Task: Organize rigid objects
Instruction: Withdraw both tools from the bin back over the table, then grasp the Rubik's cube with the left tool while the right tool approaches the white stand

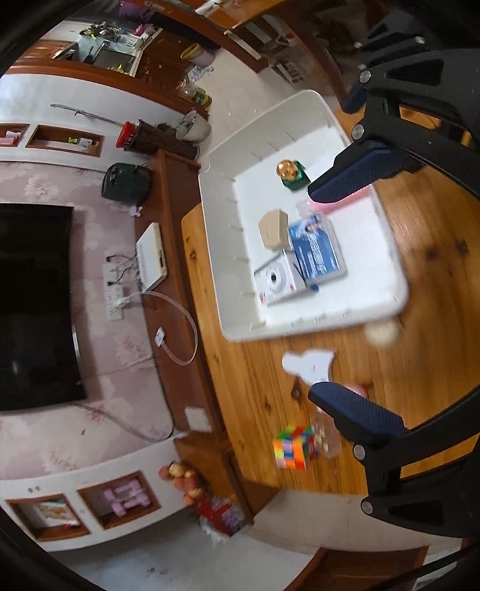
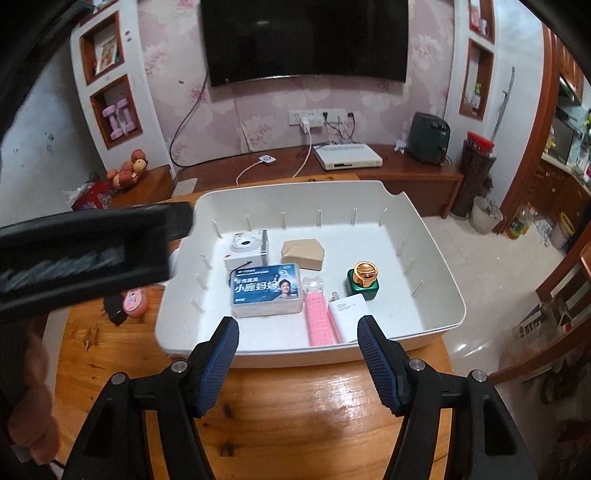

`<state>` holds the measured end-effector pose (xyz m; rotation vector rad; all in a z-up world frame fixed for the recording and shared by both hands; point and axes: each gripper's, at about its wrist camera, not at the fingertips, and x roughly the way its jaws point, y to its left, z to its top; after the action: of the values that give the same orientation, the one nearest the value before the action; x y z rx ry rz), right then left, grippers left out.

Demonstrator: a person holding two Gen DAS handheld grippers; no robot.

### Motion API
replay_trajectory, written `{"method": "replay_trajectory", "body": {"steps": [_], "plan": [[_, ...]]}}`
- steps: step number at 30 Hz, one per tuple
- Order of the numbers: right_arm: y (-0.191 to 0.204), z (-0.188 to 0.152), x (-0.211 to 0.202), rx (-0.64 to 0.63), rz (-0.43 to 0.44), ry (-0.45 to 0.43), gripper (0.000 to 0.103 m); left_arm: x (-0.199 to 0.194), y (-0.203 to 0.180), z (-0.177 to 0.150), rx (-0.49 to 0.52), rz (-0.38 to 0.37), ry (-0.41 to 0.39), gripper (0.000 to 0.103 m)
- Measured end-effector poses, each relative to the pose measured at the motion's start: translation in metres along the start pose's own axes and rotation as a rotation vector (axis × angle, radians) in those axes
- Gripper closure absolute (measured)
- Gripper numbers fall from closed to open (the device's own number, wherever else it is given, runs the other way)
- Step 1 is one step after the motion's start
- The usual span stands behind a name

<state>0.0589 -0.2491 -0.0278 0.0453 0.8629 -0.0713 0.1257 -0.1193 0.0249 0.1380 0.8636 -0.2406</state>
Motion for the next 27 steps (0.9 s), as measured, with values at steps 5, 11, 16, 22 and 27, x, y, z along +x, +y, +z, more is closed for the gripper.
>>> {"method": "replay_trajectory", "body": {"steps": [5,11,16,22,27], "plan": [[0.019,-0.009,-0.009,-0.038,0.012,0.004,0.035,-0.025,0.028,-0.013,0.023,0.055,-0.021,0.005],[0.04,-0.01,-0.014,-0.065,0.05,0.022,0.035,-0.041,0.092,-0.008,-0.055,0.114,-0.005,0.005],[0.069,-0.001,-0.016,-0.11,0.107,0.034,0.035,-0.041,0.142,0.0,-0.099,0.179,0.008,0.005],[0.114,0.038,-0.008,-0.137,0.18,0.057,0.035,-0.019,0.197,0.019,-0.143,0.245,0.049,0.005],[0.152,0.078,0.017,-0.114,0.22,0.097,0.035,0.016,0.23,0.032,-0.173,0.264,0.098,0.005]]}}
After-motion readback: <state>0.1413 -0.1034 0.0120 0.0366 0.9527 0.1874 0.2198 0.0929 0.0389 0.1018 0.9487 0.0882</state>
